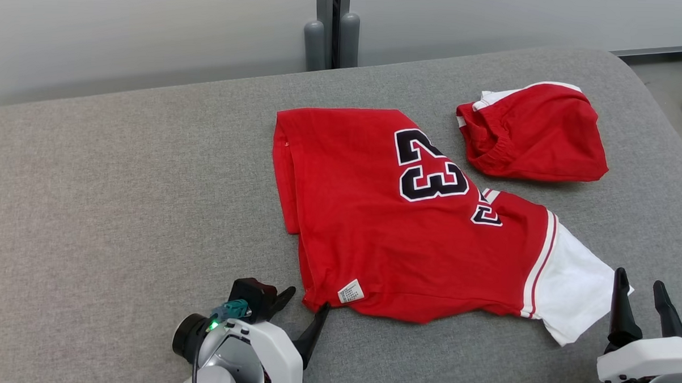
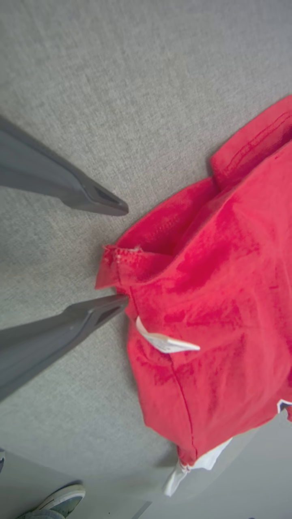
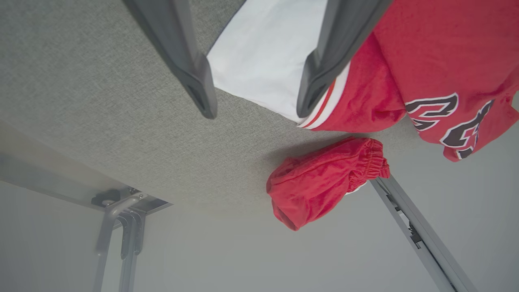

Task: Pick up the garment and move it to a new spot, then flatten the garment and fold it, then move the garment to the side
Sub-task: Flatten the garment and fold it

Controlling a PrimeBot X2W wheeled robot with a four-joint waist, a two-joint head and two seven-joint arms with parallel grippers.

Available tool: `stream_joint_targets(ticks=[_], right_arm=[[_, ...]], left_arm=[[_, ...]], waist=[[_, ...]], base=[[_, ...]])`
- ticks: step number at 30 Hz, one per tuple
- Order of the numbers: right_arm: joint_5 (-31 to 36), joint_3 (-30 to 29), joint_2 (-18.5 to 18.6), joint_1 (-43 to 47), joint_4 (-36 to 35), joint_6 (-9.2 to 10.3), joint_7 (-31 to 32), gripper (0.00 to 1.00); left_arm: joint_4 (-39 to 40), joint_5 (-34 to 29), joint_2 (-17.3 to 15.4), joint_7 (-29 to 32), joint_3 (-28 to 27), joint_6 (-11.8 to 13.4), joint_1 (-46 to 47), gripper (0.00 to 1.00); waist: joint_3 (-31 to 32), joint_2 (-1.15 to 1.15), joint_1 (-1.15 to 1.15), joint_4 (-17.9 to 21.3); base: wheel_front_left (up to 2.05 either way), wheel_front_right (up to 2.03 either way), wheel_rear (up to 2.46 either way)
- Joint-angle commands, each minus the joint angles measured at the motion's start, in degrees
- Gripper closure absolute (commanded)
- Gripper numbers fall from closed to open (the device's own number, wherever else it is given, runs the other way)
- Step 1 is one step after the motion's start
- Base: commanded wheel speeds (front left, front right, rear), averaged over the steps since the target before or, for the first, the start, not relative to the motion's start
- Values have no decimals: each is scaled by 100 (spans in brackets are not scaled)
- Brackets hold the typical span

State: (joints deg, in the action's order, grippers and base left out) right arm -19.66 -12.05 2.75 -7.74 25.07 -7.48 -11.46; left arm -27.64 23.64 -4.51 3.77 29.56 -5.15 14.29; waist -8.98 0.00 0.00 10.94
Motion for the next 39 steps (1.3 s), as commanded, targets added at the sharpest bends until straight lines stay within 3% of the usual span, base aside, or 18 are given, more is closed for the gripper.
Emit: stream_joint_targets(ticks=[1, 2, 3, 4, 5, 6, 13, 23, 32, 39], right_arm=[[32, -9, 31, -73, 20, -4, -50, 0], [39, -9, 31, -71, 21, -4, -39, 0], [47, -8, 30, -67, 23, -4, -40, 0], [61, -8, 30, -62, 24, -4, -37, 0], [80, -11, 31, -55, 24, -4, -33, 0], [91, -13, 31, -46, 25, -4, -27, 0], [220, -56, 30, 16, -8, -4, 11, 0], [329, -1, 31, 67, -72, -4, 112, 0], [341, 65, 31, 87, -123, -4, 154, 0], [297, 36, 31, 79, -98, -4, 135, 0]], left_arm=[[-17, 30, -24, -16, -19, 14, 83, 0], [-22, 43, -22, -21, -24, 23, 102, 4], [-24, 59, -18, -28, -30, 25, 118, 45], [-25, 72, -13, -38, -35, 25, 127, 62], [-24, 97, -8, -33, -29, 16, 127, 86], [-16, 133, -2, -32, -18, -2, 110, 100], [388, 531, -29, -131, -69, -128, -105, 100], [1252, 918, -882, 279, -268, -202, -90, 100], [1343, 1151, -1549, 452, -849, 77, -318, 100], [1397, 1356, -1852, 426, -1237, 335, -744, 100]], waist=[[-2, 0, 0, 1], [-4, 0, 0, -3], [-5, 0, 0, -9], [-2, 0, 0, -18], [0, 0, 0, -28], [5, 0, 0, -40], [71, 0, 0, -162], [126, 0, 0, -465], [111, 0, 0, -507], [69, 0, 0, -524]], base=[[0, 0, 0], [0, 0, 0], [0, 0, 0], [0, 0, 0], [0, 0, 0], [0, 0, 0], [0, 0, 0], [0, 0, 0], [0, 0, 0], [0, 0, 0]])
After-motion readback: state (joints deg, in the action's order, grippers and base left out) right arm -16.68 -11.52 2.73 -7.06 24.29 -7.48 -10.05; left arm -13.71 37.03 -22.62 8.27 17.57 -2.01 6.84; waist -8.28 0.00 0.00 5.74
